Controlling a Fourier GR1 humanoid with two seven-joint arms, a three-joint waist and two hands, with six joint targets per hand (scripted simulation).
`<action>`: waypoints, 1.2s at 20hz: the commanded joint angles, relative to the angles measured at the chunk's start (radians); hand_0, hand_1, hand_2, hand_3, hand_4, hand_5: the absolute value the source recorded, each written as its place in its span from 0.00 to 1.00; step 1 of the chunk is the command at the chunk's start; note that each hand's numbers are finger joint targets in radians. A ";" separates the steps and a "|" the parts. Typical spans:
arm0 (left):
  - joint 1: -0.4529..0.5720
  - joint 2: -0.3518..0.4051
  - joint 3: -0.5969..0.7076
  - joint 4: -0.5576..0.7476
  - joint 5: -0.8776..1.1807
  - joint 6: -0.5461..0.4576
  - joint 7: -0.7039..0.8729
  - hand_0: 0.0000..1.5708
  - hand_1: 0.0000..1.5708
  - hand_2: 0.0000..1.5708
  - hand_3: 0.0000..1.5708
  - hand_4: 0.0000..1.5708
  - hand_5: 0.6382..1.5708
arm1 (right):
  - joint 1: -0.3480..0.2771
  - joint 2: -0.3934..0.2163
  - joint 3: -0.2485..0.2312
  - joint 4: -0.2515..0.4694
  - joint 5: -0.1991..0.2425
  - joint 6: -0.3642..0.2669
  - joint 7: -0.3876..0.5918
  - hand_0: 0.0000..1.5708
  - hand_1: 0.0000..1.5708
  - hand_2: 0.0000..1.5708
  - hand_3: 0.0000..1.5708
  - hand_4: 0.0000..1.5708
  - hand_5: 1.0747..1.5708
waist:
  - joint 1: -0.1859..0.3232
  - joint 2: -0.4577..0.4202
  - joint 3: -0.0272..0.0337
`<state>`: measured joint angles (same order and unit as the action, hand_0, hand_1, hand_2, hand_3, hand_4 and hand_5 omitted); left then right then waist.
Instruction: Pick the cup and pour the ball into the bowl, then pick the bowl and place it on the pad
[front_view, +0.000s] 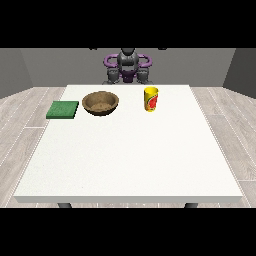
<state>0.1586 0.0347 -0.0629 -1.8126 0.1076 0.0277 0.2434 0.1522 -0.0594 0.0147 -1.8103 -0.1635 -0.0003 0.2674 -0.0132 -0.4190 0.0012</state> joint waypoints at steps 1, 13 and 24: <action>0.066 -0.005 -0.006 -0.140 0.026 0.006 0.034 0.00 0.00 0.00 0.00 0.00 0.98 | 0.092 0.011 0.016 -0.140 -0.015 -0.006 0.029 0.00 0.00 0.00 0.00 0.33 1.00 | -0.009 0.029 -0.0013; -0.040 -0.035 -0.156 0.081 -0.104 0.144 -0.408 0.00 0.00 0.00 0.00 0.00 0.95 | 0.008 -0.025 -0.096 -0.051 -0.086 0.141 -0.277 0.00 0.00 0.00 0.00 0.24 1.00 | -0.053 0.401 -0.0011; -0.270 -0.034 -0.061 0.316 -0.139 0.206 -0.524 0.00 0.00 0.00 0.00 0.00 0.92 | -0.035 -0.114 -0.223 0.212 -0.137 0.322 -0.499 0.00 0.00 0.00 0.00 0.18 1.00 | -0.073 0.476 -0.0011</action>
<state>-0.0455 0.0011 -0.1612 -1.5621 -0.0281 0.2336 -0.2749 0.1222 -0.1281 -0.1486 -1.6802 -0.2629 0.2512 -0.1844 -0.0837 0.0612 0.0000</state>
